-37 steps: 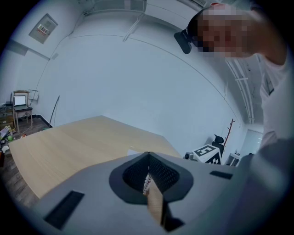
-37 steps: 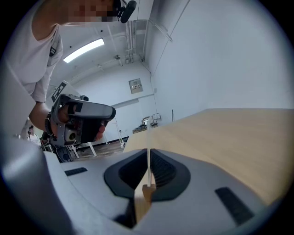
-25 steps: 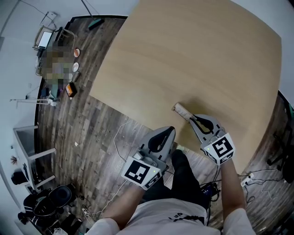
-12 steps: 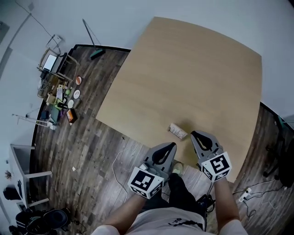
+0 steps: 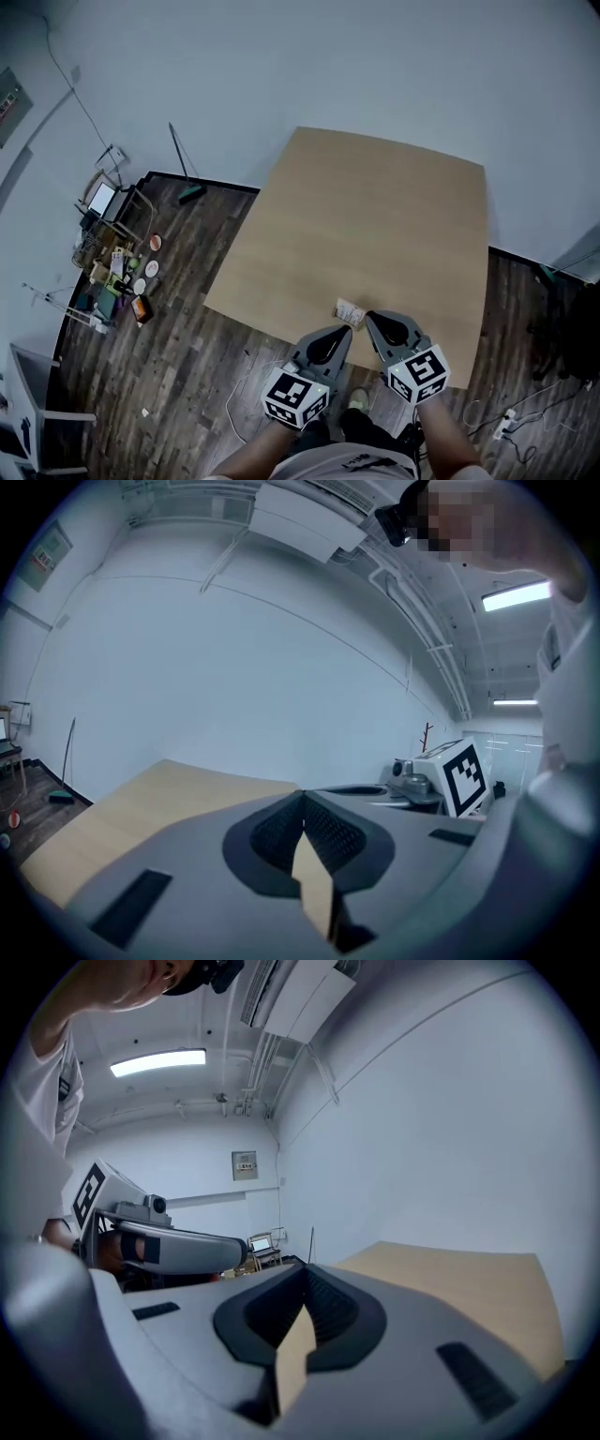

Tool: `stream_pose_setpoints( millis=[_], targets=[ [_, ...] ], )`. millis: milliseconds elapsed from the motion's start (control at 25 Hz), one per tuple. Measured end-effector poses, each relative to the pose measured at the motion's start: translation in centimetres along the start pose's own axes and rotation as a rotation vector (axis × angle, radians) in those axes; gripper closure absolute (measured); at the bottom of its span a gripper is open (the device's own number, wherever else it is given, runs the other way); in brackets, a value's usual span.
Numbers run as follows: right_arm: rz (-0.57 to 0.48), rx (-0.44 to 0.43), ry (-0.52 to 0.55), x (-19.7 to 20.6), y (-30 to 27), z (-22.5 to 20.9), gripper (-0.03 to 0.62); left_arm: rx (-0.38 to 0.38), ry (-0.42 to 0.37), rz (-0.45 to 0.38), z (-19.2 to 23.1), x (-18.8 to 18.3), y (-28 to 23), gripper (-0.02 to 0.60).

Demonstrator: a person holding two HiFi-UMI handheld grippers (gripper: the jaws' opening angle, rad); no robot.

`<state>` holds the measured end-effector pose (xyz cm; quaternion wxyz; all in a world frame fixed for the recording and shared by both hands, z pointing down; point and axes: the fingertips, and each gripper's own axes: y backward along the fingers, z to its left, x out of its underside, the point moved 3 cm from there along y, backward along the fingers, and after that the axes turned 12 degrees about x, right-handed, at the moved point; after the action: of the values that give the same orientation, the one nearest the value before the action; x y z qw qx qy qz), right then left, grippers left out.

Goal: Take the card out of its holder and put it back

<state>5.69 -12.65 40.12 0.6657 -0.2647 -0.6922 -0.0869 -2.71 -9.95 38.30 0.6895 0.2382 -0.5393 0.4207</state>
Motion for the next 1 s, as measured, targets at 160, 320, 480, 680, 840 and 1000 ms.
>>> stream_pose_setpoints(
  millis=[160,320,480,680,840,1000],
  targets=[
    [-0.032,0.007,-0.003,-2.2,1.4,1.5,0.580,0.035,-0.025,-0.008,-1.3,-1.6,1.2,0.569],
    [-0.055,0.025,-0.007,-3.9,2.6,3.7,0.580,0.072,-0.045,-0.024,-2.4,-3.1,2.6,0.569],
    [-0.074,0.031,-0.013,-4.5,3.9,5.8,0.580,0.096,-0.064,-0.045,-3.5,-4.0,4.1,0.569],
    [-0.090,0.037,0.008,-5.0,4.8,7.1,0.582,0.101,-0.069,-0.073,-4.0,-4.5,5.4,0.569],
    [-0.084,0.040,0.012,-4.7,5.5,8.0,0.582,0.108,-0.062,-0.079,-4.4,-4.2,6.1,0.569],
    [-0.081,0.050,0.020,-4.7,5.7,8.4,0.582,0.116,-0.057,-0.087,-4.4,-4.2,6.5,0.569]
  ],
)
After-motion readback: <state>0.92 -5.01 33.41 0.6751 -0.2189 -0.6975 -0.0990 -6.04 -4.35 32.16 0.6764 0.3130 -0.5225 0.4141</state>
